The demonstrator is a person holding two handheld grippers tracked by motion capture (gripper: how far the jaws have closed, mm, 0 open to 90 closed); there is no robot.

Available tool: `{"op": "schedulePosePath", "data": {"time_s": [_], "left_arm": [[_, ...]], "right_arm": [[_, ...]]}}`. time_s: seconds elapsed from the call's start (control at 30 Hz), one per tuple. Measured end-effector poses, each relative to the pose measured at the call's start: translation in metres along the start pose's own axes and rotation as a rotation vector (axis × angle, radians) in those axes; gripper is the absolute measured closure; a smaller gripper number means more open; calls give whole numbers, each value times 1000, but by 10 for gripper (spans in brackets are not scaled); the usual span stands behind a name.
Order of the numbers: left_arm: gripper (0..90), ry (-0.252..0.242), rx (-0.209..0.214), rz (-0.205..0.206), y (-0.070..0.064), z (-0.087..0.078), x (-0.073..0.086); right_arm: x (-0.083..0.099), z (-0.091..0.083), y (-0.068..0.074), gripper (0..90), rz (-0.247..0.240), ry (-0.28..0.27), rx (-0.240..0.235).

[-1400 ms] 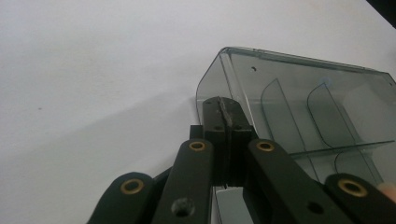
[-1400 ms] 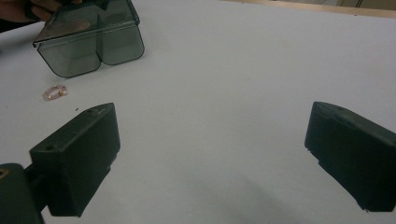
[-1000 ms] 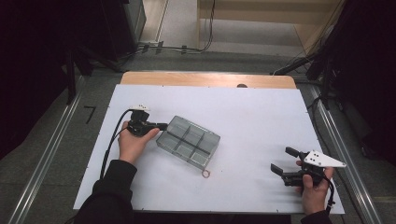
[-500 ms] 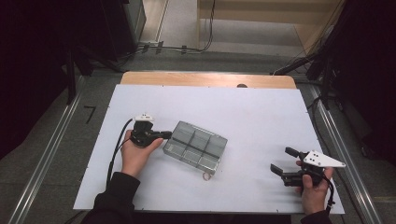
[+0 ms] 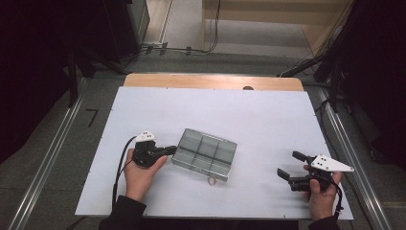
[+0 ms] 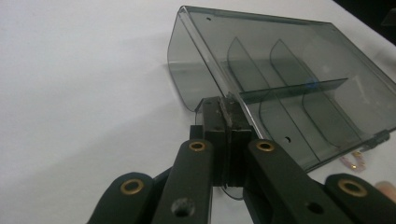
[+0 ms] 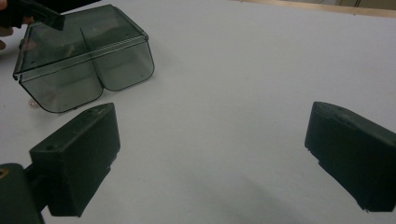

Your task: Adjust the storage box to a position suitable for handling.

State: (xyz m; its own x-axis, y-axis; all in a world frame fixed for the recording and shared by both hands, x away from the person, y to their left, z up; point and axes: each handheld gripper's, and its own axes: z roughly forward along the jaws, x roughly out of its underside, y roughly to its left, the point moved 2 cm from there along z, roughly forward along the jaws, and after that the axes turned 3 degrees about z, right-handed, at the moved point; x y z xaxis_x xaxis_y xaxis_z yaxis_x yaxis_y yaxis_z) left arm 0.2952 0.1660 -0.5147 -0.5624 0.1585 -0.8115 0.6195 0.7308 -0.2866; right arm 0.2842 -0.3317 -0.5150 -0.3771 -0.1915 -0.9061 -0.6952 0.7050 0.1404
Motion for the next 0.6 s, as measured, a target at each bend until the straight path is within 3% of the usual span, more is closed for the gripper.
{"op": "schedulePosePath", "data": {"time_s": [0.2,0.4,0.6], "left_arm": [[900,-22,-4,22,-11,-3,8],[900,-51,15,11,-19,-6,20],[900,-57,31,13,-29,-5,28]], "right_arm": [[0,-1,0,19,4,6,1],[-1,-3,7,30,-39,24,26],[-3,-6,18,31,7,31,-42]]}}
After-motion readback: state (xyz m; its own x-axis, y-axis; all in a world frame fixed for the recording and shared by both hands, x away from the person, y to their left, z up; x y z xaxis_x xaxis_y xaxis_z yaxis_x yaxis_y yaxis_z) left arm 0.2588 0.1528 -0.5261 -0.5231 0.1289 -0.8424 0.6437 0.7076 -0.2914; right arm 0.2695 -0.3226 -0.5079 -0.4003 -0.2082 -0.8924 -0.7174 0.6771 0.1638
